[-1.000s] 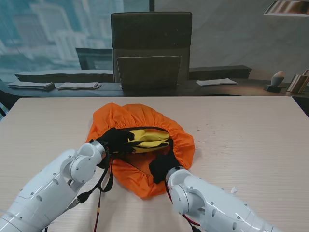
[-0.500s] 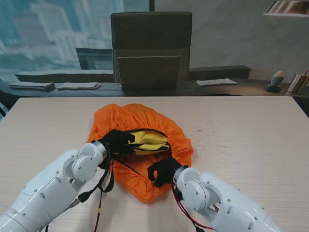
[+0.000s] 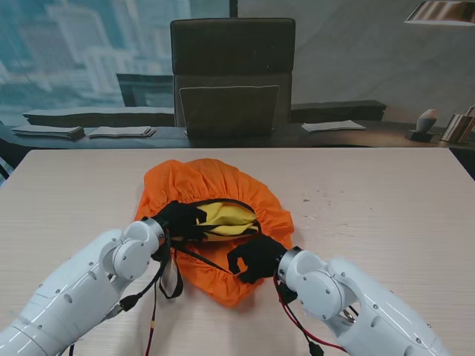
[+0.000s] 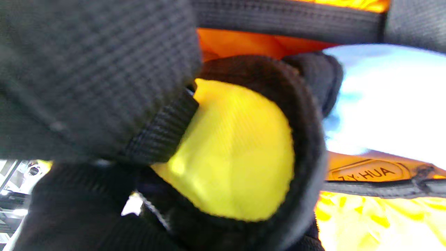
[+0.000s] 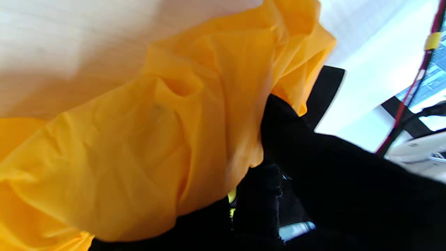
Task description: Fit a rain cover over a backpack
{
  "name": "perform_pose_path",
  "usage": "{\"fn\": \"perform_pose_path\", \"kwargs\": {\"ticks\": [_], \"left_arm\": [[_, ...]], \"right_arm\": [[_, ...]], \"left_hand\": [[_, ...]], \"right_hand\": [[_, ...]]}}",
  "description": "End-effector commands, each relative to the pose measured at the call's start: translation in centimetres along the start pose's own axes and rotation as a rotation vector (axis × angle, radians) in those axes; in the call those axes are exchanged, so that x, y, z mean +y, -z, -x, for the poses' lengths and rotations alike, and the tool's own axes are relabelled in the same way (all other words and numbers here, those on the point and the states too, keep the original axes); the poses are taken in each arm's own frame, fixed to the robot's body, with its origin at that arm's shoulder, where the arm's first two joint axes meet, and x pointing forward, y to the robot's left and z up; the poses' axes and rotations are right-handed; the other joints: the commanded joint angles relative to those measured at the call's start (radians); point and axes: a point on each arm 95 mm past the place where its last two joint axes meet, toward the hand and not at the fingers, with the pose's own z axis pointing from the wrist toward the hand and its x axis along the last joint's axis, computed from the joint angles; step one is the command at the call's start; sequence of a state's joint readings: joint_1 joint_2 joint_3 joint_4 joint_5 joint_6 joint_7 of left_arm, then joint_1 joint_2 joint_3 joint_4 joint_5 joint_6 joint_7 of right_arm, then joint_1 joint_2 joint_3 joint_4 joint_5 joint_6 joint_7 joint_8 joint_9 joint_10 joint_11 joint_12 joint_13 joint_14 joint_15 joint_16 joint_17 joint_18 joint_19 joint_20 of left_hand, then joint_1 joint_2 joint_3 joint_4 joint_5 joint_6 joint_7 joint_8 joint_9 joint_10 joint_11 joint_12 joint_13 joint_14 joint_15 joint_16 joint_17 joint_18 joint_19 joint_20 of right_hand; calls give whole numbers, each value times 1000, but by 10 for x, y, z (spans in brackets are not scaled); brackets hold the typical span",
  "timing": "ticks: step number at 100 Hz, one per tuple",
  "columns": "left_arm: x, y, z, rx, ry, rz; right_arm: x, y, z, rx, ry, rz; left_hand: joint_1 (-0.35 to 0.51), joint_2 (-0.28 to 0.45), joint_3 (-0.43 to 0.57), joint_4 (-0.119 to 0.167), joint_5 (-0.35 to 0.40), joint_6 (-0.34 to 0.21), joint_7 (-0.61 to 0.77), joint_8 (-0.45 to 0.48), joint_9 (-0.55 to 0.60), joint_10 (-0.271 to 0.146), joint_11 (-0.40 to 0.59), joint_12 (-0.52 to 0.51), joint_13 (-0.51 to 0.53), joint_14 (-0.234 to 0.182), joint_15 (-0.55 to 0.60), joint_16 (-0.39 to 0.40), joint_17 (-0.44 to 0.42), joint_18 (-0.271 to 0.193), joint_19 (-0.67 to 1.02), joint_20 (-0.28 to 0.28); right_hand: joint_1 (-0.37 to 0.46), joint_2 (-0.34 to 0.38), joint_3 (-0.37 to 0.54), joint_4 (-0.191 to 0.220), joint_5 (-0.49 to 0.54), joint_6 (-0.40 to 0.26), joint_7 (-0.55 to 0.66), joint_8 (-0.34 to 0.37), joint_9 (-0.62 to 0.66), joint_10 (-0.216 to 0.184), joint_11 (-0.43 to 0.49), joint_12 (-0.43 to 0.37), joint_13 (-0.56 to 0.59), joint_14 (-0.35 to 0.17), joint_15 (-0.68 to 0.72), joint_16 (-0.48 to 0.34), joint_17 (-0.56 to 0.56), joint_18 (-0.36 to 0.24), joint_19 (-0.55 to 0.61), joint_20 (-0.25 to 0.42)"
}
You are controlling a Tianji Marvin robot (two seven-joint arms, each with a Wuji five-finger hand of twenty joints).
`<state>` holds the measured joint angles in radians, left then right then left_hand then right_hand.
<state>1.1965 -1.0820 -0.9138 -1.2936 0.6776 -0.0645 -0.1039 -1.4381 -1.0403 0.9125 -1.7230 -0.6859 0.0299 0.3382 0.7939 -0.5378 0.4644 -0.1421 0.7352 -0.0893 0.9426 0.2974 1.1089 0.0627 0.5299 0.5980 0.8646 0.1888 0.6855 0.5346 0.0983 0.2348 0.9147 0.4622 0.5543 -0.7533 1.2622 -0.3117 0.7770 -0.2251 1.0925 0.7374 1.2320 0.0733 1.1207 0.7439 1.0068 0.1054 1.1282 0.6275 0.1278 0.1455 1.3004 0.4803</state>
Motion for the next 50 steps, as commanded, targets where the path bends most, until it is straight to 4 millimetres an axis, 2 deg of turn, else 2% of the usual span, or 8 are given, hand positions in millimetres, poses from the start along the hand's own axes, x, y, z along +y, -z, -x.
{"fn": "perform_pose_path", "kwargs": {"ticks": [1, 11, 22, 31, 39, 42, 44, 50], "left_arm": [[3, -1, 3, -8, -3, 19], [4, 0, 3, -8, -1, 52], [4, 2, 1, 15, -4, 93], [2, 7, -2, 32, 13, 176], [-1, 11, -5, 46, 19, 216], [-2, 13, -6, 53, 19, 220], [-3, 15, -7, 56, 20, 225], [-6, 20, -10, 65, 27, 240]], "right_arm": [[4, 7, -6, 27, -12, 1], [12, 12, -11, 76, -3, 67], [21, 12, -16, 117, 25, 208], [29, 8, -17, 128, 50, 307], [36, 3, -17, 125, 84, 364], [38, 0, -16, 122, 95, 376], [39, -1, -15, 118, 100, 382], [41, -6, -12, 109, 118, 408]], "left_hand": [[24, 29, 118, 14, 103, -74, 83, 11, 73, -9, 20, -14, 3, 3, -13, -20, -28, 25, 13, 14], [-3, 4, 104, 11, 123, -80, 64, -8, 73, -13, -2, -45, -4, -13, -28, -34, -41, 23, 2, 9], [-52, 11, 45, 13, 72, -68, 3, -9, -7, -15, -25, -111, -57, -30, -64, -46, -68, 23, -29, -8], [-91, 42, -2, 22, -45, -91, -121, 43, -159, -27, -59, -133, -160, -29, -112, -44, -121, 22, -98, -47], [-134, 57, 67, 25, -135, -96, -201, 83, -266, -30, -87, -152, -224, -31, -142, -45, -138, 20, -129, -66], [-151, 64, 99, 36, -165, -97, -223, 88, -301, -25, -99, -161, -243, -28, -153, -48, -143, 19, -139, -71], [-175, 70, 129, 59, -199, -107, -245, 92, -346, -20, -113, -170, -272, -28, -168, -52, -150, 15, -150, -78], [-179, 70, 137, 59, -290, -144, -287, 92, -471, -19, -151, -193, -364, -31, -212, -64, -172, 8, -181, -94]], "right_hand": [[30, -6, 23, -2, 19, -19, 50, 28, 53, 33, 58, 22, 42, -10, 29, 18, -8, 28, 15, -3], [28, -10, 33, -5, 24, -23, 47, 39, 53, 28, 59, 25, 43, -13, 30, 22, 0, 31, 16, -3], [27, -20, 50, -9, 27, -25, 46, 58, 50, 25, 59, 29, 37, -15, 28, 27, 17, 37, 19, -2], [27, -26, 59, -12, 30, -21, 41, 70, 48, 27, 62, 32, 34, -14, 28, 30, 23, 42, 20, -1], [22, -28, 65, -14, 32, -29, 39, 77, 48, 24, 63, 32, 33, -16, 28, 32, 28, 41, 25, 1], [20, -27, 65, -14, 30, -30, 37, 78, 46, 22, 62, 32, 30, -17, 27, 31, 28, 41, 25, 2], [21, -25, 66, -15, 29, -30, 38, 80, 44, 21, 62, 33, 28, -19, 27, 32, 26, 41, 25, 2], [24, -23, 63, -15, 26, -31, 37, 85, 40, 21, 63, 34, 21, -19, 26, 32, 21, 39, 25, 3]]}}
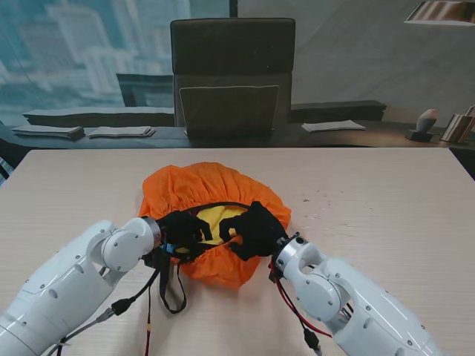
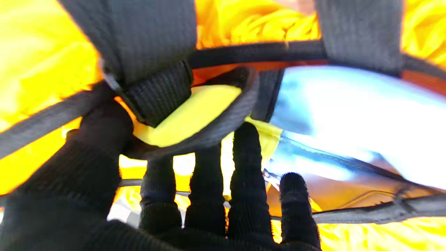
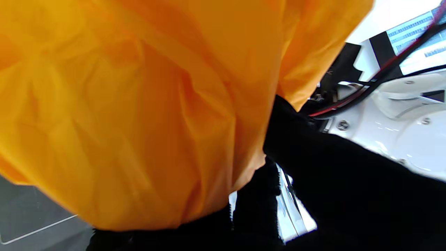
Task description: Fit a rain cover over a backpack
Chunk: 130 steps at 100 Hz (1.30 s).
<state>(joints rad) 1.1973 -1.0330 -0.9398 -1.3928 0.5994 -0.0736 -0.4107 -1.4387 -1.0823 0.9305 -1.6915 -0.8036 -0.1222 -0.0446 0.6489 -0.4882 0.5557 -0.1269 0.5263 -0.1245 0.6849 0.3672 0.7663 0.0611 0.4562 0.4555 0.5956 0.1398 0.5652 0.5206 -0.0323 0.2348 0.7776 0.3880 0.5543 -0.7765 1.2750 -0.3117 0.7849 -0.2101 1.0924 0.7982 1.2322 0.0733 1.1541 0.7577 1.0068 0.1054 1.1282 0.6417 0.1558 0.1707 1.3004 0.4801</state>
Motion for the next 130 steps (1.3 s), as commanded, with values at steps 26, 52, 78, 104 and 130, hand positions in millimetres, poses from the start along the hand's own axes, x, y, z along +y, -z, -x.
{"fn": "perform_pose_path", "kwargs": {"ticks": [26, 52, 78, 104, 130], "left_arm": [[-11, 30, -11, 10, -57, -103], [0, 55, -11, 7, -121, -151], [33, 78, -10, -7, -142, -16], [54, 80, -20, -11, -123, 67], [65, 81, -26, -31, -205, 277]], "right_arm": [[-2, -17, 20, -61, 93, 9], [-5, -13, 32, -88, 103, 31], [-3, -12, 34, -97, 108, 41], [-3, -12, 35, -116, 105, 59], [-3, -11, 34, -126, 101, 69]], "left_hand": [[5, 25, 90, 49, -207, -36, 41, 69, -375, 2, -33, -48, -275, 10, -111, -53, -32, -35, 38, 18], [-106, -30, 6, 24, -159, -30, 211, 256, -429, -5, 2, 11, -350, 4, -90, -38, -39, -28, -19, -13], [-252, -70, -91, -15, 115, -21, 323, 472, -456, -13, -35, 12, -444, -7, -169, -55, -39, -10, -295, -87], [-126, 114, -601, 41, 190, 98, 86, 188, -512, -32, -115, -55, -503, -33, -290, -113, -45, -18, -520, -40], [3, -30, -571, 61, -170, -12, -96, 50, -627, -45, -360, -132, -565, -59, -550, -214, -41, -14, -739, -44]], "right_hand": [[23, 28, 20, -13, 5, -66, 28, 39, 24, 12, 35, 22, 7, -33, 22, 12, -25, 10, 20, 2], [23, 24, 22, -10, 9, -64, 27, 38, 27, 13, 35, 20, 11, -33, 22, 11, -19, 14, 23, 3], [20, 27, 21, -11, 5, -65, 27, 38, 27, 11, 36, 20, 11, -34, 23, 10, -19, 13, 24, 3], [20, 27, 18, -10, 4, -65, 27, 35, 27, 14, 38, 21, 9, -34, 24, 10, -17, 12, 27, 5], [21, 28, 15, -9, 1, -65, 29, 33, 26, 14, 39, 21, 10, -34, 26, 9, -15, 11, 29, 6]]}}
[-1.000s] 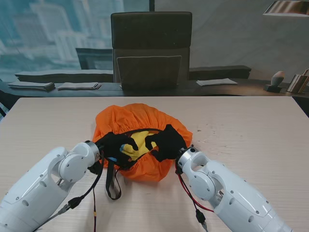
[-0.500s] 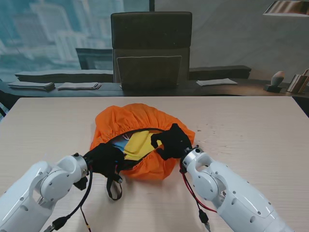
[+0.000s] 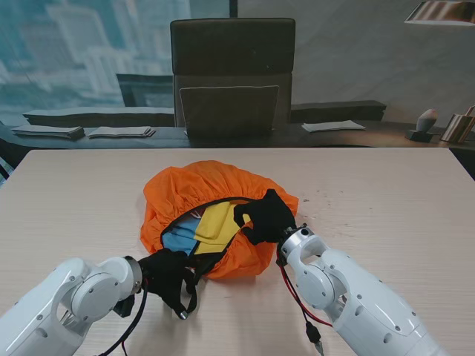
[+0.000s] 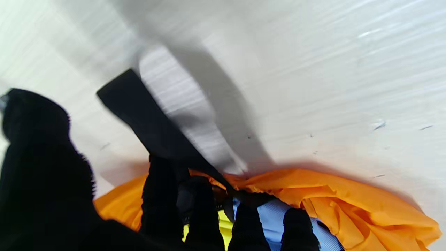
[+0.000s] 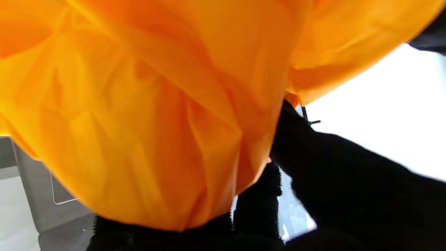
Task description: Fit a rain cover over a backpack
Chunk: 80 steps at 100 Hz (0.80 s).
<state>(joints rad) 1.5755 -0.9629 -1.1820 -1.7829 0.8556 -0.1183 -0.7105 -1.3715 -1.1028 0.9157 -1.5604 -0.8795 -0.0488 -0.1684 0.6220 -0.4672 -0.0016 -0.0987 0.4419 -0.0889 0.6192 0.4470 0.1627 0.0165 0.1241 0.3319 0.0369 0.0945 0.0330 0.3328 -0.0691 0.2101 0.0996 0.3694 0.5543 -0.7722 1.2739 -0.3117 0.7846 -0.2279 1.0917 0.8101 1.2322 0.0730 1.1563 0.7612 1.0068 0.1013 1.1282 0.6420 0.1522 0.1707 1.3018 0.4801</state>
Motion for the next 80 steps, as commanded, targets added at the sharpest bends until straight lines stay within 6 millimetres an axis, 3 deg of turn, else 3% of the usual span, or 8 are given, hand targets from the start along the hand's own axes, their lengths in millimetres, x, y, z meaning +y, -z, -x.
{"fn": "perform_pose_path", "kwargs": {"ticks": [1, 8, 10, 11, 14, 40, 53, 80], "left_arm": [[6, 0, -1, -8, -22, 47], [8, -1, 0, -14, -40, 54], [8, -1, 0, -16, -44, 56], [8, -1, 1, -17, -47, 57], [8, -2, 1, -22, -55, 60], [11, -14, 8, -26, -111, -15], [9, -21, 10, 7, -75, -130], [-7, -11, 11, 47, 58, -307]], "right_arm": [[-1, 0, -3, -5, -5, -3], [-2, 1, -3, -8, -10, -3], [-2, 1, -3, -8, -10, -3], [-2, 1, -3, -9, -10, -3], [-2, 1, -3, -9, -11, -3], [-1, 1, -5, -8, -17, 4], [-1, 2, -5, -8, -18, 3], [-5, 10, 0, 10, -31, -7]], "left_hand": [[35, -54, -12, 34, -93, -51, -30, -32, -24, 0, -35, -3, -4, -15, -23, -42, -3, 11, -64, -31], [97, -83, 17, 48, -130, -99, -24, -36, -32, -6, -50, 18, -4, -12, -10, -55, -1, 11, -64, -41], [61, -108, 125, 40, -133, -103, -17, -43, -30, -6, -58, 34, -3, -11, -16, -38, -2, 10, -58, -47], [-33, -169, 386, 9, -141, -112, -2, -32, -32, -9, -60, 32, -4, -14, -9, -40, -2, 9, -57, -48], [-42, -193, 491, 1, -150, -138, 19, -18, -34, -15, -61, 36, -5, -17, -8, -39, -2, 6, -57, -48], [20, -139, 655, 8, 25, -273, 221, 132, 34, -73, 111, 99, 17, -44, 54, 37, -2, -13, -9, 25], [161, 63, 329, 0, 279, -333, 360, 72, 168, -110, 261, 61, 64, -47, 170, 56, 23, -10, 1, 32], [270, 334, 81, 19, 289, -217, 391, 327, 187, -76, 298, 77, 68, -42, 247, 32, 9, -7, 125, 50]], "right_hand": [[21, 23, 16, -9, 1, -47, 29, 21, 26, 14, 37, 17, 10, -30, 26, 9, -11, 11, 28, 6], [21, 25, 14, -10, 0, -47, 30, 19, 25, 14, 38, 17, 9, -29, 27, 9, -10, 12, 28, 6], [21, 25, 14, -10, 0, -47, 30, 19, 25, 14, 38, 17, 9, -29, 27, 9, -10, 12, 28, 6], [20, 25, 14, -10, 0, -47, 29, 19, 25, 14, 38, 17, 9, -29, 27, 9, -10, 12, 28, 6], [20, 25, 13, -9, 0, -47, 30, 18, 26, 14, 38, 17, 9, -30, 27, 9, -9, 12, 29, 6], [19, 24, 13, -9, -3, -47, 32, 12, 26, 13, 37, 16, 10, -32, 27, 8, -6, 13, 31, 8], [18, 24, 11, -8, -3, -49, 34, 9, 26, 14, 37, 15, 10, -32, 26, 7, -5, 10, 31, 8], [20, 20, 13, -8, 2, -54, 36, 5, 26, 16, 36, 14, 7, -32, 24, 5, -1, 11, 32, 9]]}}
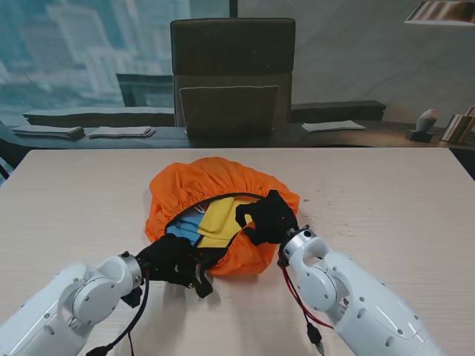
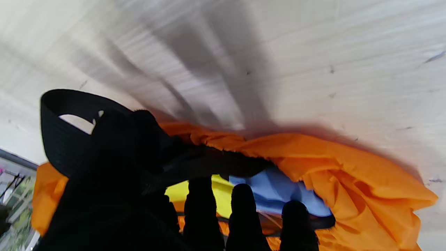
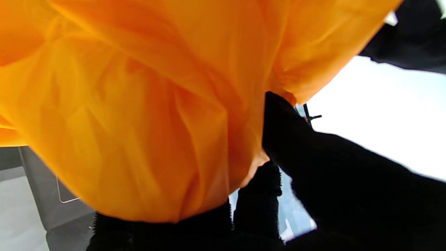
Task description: Fit a rain cover over a backpack
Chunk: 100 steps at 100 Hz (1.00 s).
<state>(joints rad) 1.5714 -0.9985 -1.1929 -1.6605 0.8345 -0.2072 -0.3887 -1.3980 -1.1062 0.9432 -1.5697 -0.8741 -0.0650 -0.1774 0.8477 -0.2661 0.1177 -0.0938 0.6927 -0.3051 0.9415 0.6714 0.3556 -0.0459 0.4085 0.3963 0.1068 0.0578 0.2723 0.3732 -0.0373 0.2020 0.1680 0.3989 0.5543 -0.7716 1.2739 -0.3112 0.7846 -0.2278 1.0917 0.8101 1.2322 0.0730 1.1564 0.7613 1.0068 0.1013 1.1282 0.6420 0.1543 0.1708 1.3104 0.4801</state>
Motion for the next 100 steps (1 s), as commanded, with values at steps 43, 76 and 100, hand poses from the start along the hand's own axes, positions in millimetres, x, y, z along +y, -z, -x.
{"fn": "perform_pose_path", "kwargs": {"ticks": [43, 76, 100], "left_arm": [[-34, -11, 9, -61, 322, -361], [-74, -63, 7, -86, 341, -383], [-96, -95, 5, -30, 211, -265]], "right_arm": [[-16, 21, 2, 92, -9, -48], [-4, 27, -16, 206, -47, 37], [6, 30, -25, 250, -74, 112]], "left_hand": [[192, 156, -120, 30, 68, 188, 129, 195, 38, 94, 61, 36, 20, 38, 117, 40, -22, 14, 289, -13], [-66, 53, 373, 20, 172, 302, 203, 285, 97, 114, 87, 57, 49, 50, 154, 57, -31, 25, 292, -36], [-137, 74, 438, 77, 223, 319, 248, 405, 100, 59, 101, 79, 45, 21, 191, 85, -33, 7, 217, -25]], "right_hand": [[17, 18, 15, -9, 0, -67, 37, 11, 21, 11, 38, 15, 3, -38, 25, 6, -3, 11, 22, 9], [15, 9, 36, -12, 2, -66, 43, 14, 23, 12, 42, 16, 3, -37, 28, 7, 15, 18, 23, 9], [13, 7, 43, -15, 1, -67, 46, 15, 22, 10, 45, 16, 4, -38, 28, 7, 35, 22, 26, 10]]}}
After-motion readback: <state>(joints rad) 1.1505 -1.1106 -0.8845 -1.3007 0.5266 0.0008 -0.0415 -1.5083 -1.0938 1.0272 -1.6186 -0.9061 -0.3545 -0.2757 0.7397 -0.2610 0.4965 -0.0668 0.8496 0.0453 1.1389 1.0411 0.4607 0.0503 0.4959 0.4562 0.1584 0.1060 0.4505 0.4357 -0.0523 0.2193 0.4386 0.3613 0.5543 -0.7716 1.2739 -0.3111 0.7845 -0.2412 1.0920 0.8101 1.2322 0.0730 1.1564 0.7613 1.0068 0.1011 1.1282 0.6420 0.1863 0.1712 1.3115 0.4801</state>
